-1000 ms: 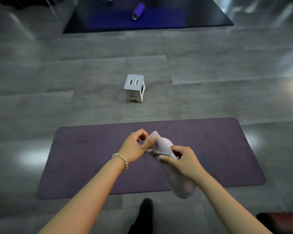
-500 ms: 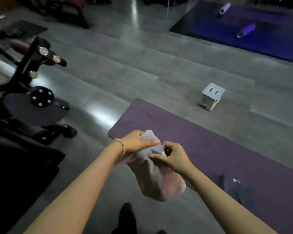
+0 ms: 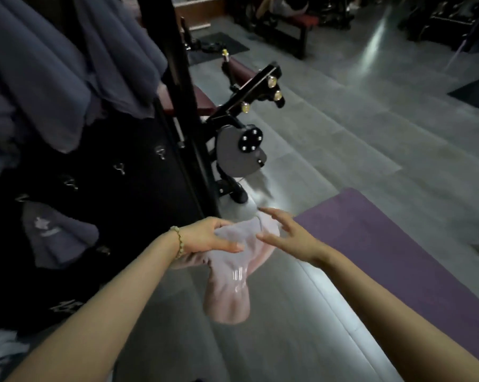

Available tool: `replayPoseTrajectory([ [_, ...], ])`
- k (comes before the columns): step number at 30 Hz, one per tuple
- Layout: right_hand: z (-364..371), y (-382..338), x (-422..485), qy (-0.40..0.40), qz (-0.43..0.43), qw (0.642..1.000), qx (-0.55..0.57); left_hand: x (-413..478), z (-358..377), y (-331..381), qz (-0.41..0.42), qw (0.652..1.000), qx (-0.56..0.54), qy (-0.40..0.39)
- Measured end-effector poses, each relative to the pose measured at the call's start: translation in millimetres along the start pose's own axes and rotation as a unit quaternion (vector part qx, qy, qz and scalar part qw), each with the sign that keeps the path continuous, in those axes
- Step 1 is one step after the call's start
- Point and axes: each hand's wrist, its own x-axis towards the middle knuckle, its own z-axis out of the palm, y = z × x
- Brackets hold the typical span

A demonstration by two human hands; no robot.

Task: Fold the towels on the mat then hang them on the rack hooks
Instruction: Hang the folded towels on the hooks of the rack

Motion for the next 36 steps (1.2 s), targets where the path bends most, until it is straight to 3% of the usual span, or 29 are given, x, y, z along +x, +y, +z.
replayPoseTrajectory([
  [3, 65.9, -46.9, 47.9, -0.145, 0.016, 0.988, -0.048, -52.6, -65.5, -37.2, -0.015, 1.000, 0.004, 0.002],
  [6, 127.0, -89.1, 89.1, -0.236, 0.007, 0.967, -0.096, -98.4, -122.1, -71.4, -0.037, 0.999, 0.023, 0.003],
  [10, 190.5, -127.0, 130.4, -0.329, -0.004, 0.944, -0.025, -152.1, -179.4, -117.3, -0.053, 0.997, 0.038, 0.046],
  [14, 232.0, -141.8, 163.6, -0.314, -0.036, 0.945, 0.086, -184.7, -215.8, -171.4, -0.032, 0.982, 0.084, 0.164],
  [18, 260.2, -151.4, 199.4, -0.312, -0.021, 0.937, 0.156, -197.3, -224.5, -209.0, 0.038, 0.963, -0.047, 0.262],
  [22, 281.0, -160.2, 239.1, -0.373, 0.033, 0.908, 0.186, -192.2, -235.2, -230.1, 0.041, 0.940, -0.127, 0.314],
  [27, 299.6, -160.9, 291.4, -0.401, 0.008, 0.910, 0.100, -173.0, -261.6, -265.5, 0.024, 0.935, -0.123, 0.331],
  [30, 307.9, -153.0, 323.1, -0.384, -0.081, 0.920, -0.006, -147.5, -280.6, -289.2, 0.041, 0.918, -0.129, 0.372],
  [36, 333.7, -125.5, 384.7, -0.196, -0.240, 0.946, -0.096, -78.3, -317.1, -327.6, 0.066, 0.867, -0.026, 0.492],
])
